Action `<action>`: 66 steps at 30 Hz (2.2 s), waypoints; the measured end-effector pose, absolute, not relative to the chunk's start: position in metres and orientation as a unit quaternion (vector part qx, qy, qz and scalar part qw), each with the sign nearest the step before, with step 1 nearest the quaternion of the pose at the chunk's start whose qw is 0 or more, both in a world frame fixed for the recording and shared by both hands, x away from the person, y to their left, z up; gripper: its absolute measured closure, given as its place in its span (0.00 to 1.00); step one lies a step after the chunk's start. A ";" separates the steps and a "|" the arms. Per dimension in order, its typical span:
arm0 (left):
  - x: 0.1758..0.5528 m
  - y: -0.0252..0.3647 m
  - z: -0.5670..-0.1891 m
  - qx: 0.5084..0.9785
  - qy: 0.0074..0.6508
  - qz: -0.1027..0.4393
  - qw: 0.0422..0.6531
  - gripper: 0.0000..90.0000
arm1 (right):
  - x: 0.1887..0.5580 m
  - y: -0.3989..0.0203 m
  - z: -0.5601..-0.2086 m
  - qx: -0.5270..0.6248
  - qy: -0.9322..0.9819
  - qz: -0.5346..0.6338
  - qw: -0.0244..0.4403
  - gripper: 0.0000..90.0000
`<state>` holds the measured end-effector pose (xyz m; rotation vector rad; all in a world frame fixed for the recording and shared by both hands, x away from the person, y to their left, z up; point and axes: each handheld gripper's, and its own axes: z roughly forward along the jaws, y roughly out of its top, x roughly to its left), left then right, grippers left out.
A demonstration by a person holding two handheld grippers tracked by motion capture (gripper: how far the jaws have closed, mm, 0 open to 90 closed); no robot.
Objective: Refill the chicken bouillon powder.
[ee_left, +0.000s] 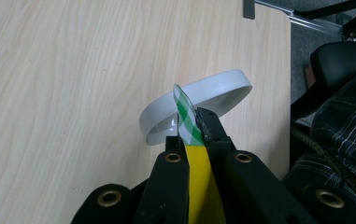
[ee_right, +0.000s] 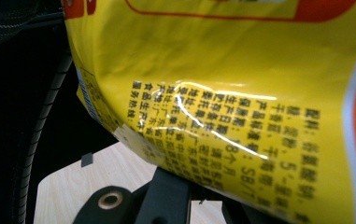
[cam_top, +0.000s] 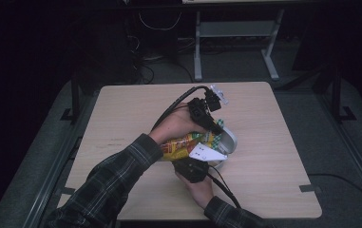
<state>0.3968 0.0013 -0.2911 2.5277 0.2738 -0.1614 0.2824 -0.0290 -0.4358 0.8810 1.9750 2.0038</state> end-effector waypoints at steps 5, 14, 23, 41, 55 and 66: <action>0.397 0.001 -0.291 0.950 0.103 -0.060 0.290 0.99 | 0.282 -0.029 -0.435 0.298 0.666 0.677 0.095 1.00; 0.396 0.000 -0.289 0.950 0.103 -0.058 0.290 0.99 | 0.282 -0.029 -0.434 0.297 0.665 0.679 0.094 1.00; 0.396 0.000 -0.289 0.950 0.103 -0.058 0.289 0.99 | 0.283 -0.030 -0.434 0.297 0.664 0.680 0.095 1.00; 0.396 -0.001 -0.289 0.950 0.102 -0.057 0.288 0.99 | 0.282 -0.030 -0.434 0.299 0.662 0.681 0.093 1.00; 0.396 -0.002 -0.290 0.951 0.101 -0.058 0.287 0.99 | 0.283 -0.030 -0.434 0.300 0.663 0.680 0.093 1.00; 0.396 -0.003 -0.290 0.951 0.102 -0.057 0.286 0.99 | 0.283 -0.030 -0.434 0.300 0.663 0.680 0.091 1.00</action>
